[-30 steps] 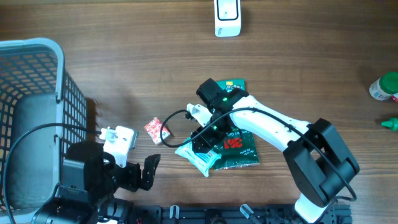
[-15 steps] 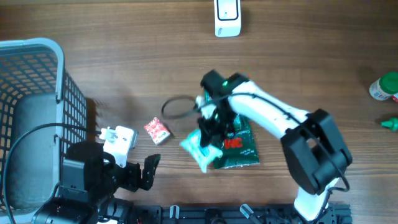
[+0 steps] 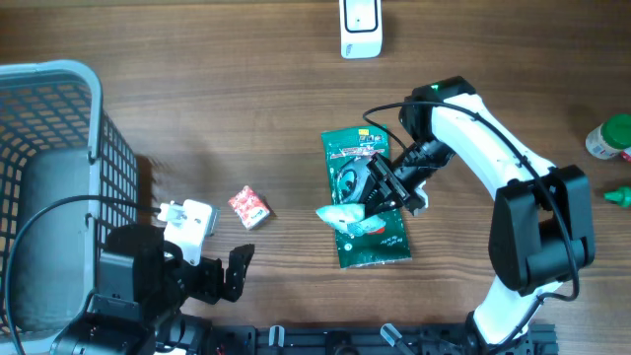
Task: Scan the item barcode
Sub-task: 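Lift the wipes packet and hold it under the white scanner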
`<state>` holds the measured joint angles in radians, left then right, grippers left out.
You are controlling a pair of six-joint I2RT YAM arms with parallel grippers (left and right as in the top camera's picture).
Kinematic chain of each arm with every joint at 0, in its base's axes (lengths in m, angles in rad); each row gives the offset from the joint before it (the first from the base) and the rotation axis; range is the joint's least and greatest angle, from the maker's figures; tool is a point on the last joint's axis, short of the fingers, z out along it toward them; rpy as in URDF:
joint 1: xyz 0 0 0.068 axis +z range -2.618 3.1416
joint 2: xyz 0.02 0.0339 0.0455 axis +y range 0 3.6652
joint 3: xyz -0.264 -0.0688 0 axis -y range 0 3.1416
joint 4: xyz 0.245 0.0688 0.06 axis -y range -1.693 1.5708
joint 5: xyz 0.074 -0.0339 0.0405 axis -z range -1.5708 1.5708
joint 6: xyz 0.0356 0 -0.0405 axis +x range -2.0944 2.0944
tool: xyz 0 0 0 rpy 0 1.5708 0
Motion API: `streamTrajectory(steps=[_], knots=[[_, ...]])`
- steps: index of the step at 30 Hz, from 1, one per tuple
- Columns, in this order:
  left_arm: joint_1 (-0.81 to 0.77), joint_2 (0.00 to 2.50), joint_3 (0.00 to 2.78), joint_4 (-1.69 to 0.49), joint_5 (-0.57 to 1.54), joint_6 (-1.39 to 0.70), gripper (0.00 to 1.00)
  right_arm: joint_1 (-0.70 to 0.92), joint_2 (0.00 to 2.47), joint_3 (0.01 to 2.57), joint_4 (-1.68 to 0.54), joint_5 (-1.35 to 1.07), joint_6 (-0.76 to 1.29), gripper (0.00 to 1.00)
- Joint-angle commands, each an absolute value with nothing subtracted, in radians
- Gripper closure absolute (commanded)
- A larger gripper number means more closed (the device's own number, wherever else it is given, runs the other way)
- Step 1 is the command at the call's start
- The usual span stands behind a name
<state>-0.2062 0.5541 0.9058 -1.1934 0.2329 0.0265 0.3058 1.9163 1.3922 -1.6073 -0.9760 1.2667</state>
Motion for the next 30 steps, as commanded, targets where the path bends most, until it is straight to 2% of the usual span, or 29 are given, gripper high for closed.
streamTrajectory(steps=[1,4,7,11,15,19,30], knots=[[-0.2,0.55,0.908,-1.191,0.234,0.045,0.0,0.303,1.894,1.401,-1.612,-1.079,1.386,0.96],[-0.2,0.55,0.908,-1.19,0.234,0.045,0.0,0.302,1.894,1.401,-1.612,-1.132,1.391,0.96],[-0.2,0.55,0.908,-1.19,0.234,0.045,0.0,0.261,1.894,1.401,-1.568,-1.145,1.695,0.96],[-0.2,0.55,0.908,-1.191,0.234,0.045,0.0,0.204,1.894,1.401,-1.39,-1.124,2.072,0.96],[-0.2,0.55,0.908,-1.19,0.234,0.045,0.0,0.132,1.932,1.401,-1.363,-1.191,2.067,0.96],[-0.2,0.55,0.908,-1.19,0.234,0.045,0.0,0.032,2.048,1.397,-1.613,-1.164,2.051,0.96],[-0.2,0.55,0.908,-1.19,0.234,0.045,0.0,-0.023,2.056,1.395,-1.612,-1.16,2.016,0.96]])
